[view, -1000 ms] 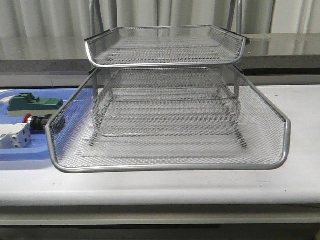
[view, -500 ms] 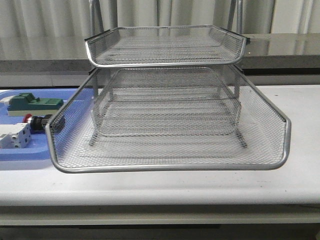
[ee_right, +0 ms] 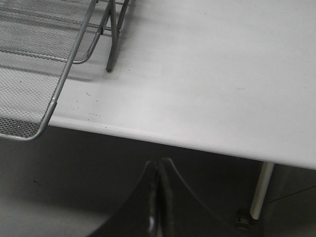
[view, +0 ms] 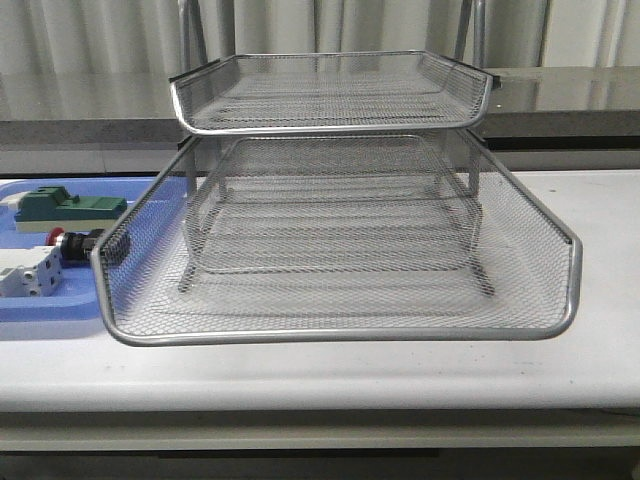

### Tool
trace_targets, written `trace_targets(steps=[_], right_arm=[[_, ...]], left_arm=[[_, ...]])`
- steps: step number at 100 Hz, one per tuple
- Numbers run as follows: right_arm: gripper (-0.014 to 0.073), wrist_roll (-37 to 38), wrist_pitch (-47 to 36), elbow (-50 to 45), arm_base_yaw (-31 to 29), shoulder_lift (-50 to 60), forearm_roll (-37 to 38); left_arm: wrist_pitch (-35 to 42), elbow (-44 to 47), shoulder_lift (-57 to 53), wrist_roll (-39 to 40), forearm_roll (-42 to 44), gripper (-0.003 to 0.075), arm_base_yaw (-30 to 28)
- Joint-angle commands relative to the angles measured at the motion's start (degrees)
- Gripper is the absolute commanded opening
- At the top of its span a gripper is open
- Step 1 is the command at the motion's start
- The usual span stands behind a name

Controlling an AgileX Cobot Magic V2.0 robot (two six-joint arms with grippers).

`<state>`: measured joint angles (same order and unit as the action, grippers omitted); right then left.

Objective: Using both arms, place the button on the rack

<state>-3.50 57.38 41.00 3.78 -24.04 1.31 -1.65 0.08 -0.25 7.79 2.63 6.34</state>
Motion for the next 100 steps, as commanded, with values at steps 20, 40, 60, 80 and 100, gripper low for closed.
trace_targets(steps=[20,40,60,80,100], right_arm=[[-0.0071,-0.5,-3.4,1.4,-0.3,-0.3,0.1],[-0.0071,-0.5,-3.4,1.4,-0.3,-0.3,0.1],[-0.0071,-0.5,-3.4,1.4,-0.3,-0.3,0.1],[-0.0071,-0.5,-3.4,1.4,-0.3,-0.3,0.1],[-0.0071,-0.5,-3.4,1.4,-0.3,-0.3,0.1]], left_arm=[[5.0,2.5,-1.8,0.4,-0.3,-0.002,-0.1],[5.8,2.5,-1.8,0.4,-0.3,-0.002,-0.1],[7.1,0.8,-1.6,0.4,-2.6,-0.002,-0.1],[0.5,-7.8,5.6,0.4,-8.0,-0.002,-0.1],[-10.8,-22.7,21.5,0.4,-7.8,-0.002,-0.1]])
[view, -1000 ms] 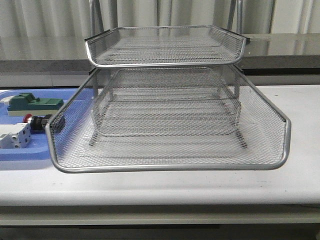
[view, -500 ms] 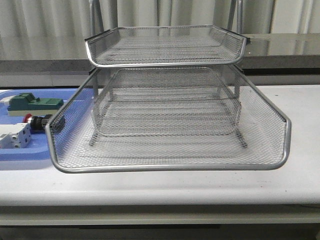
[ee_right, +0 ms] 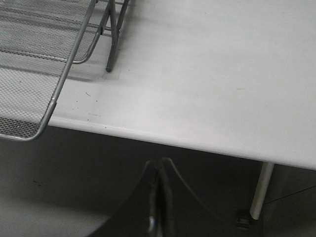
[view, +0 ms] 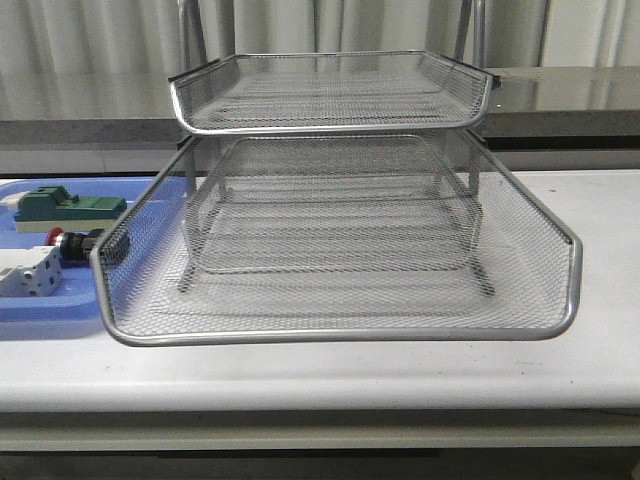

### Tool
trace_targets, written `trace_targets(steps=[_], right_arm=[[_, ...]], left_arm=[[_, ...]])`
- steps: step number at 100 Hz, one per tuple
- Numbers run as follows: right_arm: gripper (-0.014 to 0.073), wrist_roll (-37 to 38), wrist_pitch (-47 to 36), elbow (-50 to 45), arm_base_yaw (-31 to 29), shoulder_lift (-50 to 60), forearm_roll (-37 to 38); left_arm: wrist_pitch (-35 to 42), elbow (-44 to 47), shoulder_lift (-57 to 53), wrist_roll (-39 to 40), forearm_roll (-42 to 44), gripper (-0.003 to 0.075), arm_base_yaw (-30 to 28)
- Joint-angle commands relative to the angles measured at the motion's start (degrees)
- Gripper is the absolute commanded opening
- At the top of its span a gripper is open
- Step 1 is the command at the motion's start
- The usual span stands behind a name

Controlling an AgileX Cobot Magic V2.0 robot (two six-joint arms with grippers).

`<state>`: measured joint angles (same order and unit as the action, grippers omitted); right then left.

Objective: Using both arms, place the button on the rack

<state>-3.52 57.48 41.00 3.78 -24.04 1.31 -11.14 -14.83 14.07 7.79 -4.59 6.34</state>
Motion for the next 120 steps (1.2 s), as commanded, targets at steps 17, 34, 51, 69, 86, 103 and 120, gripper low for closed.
trace_targets(steps=[17,34,51,69,86,103,120], right_arm=[[-0.0071,-0.5,-3.5,1.4,-0.3,-0.3,0.1],[-0.0071,-0.5,-3.5,1.4,-0.3,-0.3,0.1],[-0.0071,-0.5,-3.5,1.4,-0.3,-0.3,0.1],[-0.0071,-0.5,-3.5,1.4,-0.3,-0.3,0.1],[-0.0071,-0.5,-3.5,1.4,-0.3,-0.3,0.1],[-0.0071,-0.5,-3.5,1.4,-0.3,-0.3,0.1],[-0.0071,-0.5,-3.5,1.4,-0.3,-0.3,0.1]], left_arm=[[-12.7,-24.0,23.5,-0.8,6.4,-0.002,-0.1],[-20.4,-36.8,38.2,-7.4,9.2,-0.002,-0.1],[-25.1,-46.7,50.8,-8.4,10.2,-0.002,-0.1],[-28.0,-54.8,61.5,-14.0,10.6,-0.002,-0.1],[-27.8,-58.7,67.7,-14.0,11.3,-0.0018,-0.1],[-27.8,-59.1,69.4,-15.2,11.0,0.0198,-0.1],[-27.8,-59.1,69.4,-15.2,11.7,0.0598,-0.1]])
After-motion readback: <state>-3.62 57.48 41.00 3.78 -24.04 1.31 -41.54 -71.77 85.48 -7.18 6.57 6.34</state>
